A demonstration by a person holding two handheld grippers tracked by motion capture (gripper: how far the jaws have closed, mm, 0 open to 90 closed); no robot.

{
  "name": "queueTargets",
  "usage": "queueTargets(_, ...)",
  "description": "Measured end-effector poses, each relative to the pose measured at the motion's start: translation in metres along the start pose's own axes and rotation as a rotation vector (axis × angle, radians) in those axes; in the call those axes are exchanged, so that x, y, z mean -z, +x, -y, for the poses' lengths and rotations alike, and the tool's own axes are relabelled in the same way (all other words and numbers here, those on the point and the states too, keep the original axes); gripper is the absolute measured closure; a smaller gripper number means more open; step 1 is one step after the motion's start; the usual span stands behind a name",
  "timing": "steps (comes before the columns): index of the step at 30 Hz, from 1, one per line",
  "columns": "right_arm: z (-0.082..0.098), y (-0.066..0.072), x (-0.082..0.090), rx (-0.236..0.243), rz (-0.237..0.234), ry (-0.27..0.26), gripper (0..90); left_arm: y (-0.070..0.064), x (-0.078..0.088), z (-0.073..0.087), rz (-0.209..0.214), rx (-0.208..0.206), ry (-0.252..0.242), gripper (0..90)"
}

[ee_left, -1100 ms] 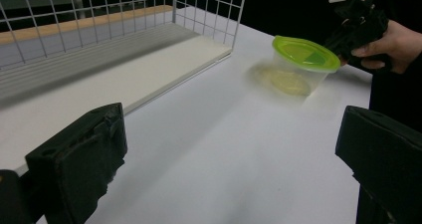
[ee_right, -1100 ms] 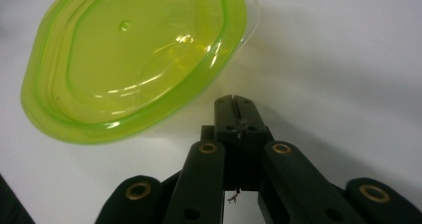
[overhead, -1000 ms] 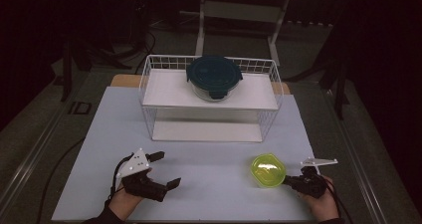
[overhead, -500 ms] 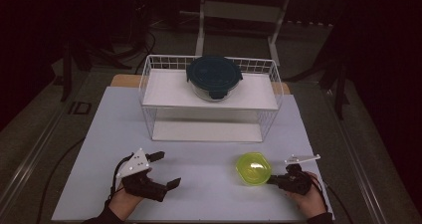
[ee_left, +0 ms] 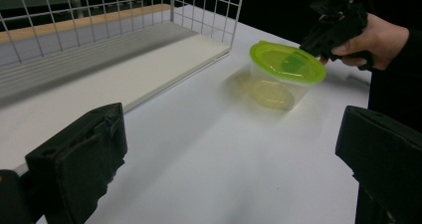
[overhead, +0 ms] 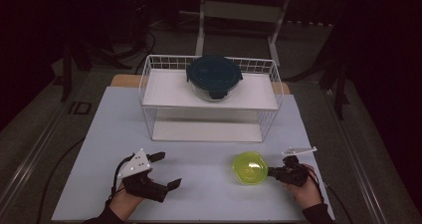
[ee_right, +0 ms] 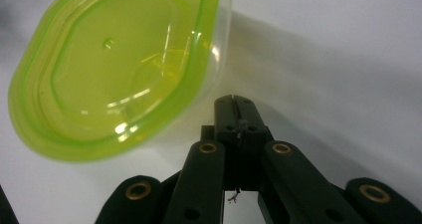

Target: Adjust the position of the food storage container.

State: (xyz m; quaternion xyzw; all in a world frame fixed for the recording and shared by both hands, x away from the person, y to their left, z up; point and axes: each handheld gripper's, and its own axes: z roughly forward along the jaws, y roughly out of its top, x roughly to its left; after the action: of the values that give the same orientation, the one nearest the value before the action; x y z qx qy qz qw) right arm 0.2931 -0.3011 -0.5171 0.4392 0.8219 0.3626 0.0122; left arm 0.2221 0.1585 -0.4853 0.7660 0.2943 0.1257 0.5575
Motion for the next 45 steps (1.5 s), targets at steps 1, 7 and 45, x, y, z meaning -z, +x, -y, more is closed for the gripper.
queueTargets(1,-0.001,0.000,-0.002,0.002,-0.005,0.003,90.0,0.000,0.000,0.000,0.000,0.000,0.000,0.0)
queueTargets(7,-0.001,0.009,-0.009,0.023,-0.025,0.031,90.0,0.001,0.001,0.000,-0.001,0.004,-0.002,0.0)
queueTargets(45,-0.037,0.068,-0.066,0.148,-0.150,0.109,90.0,0.001,0.001,0.001,0.004,0.004,0.000,0.0)
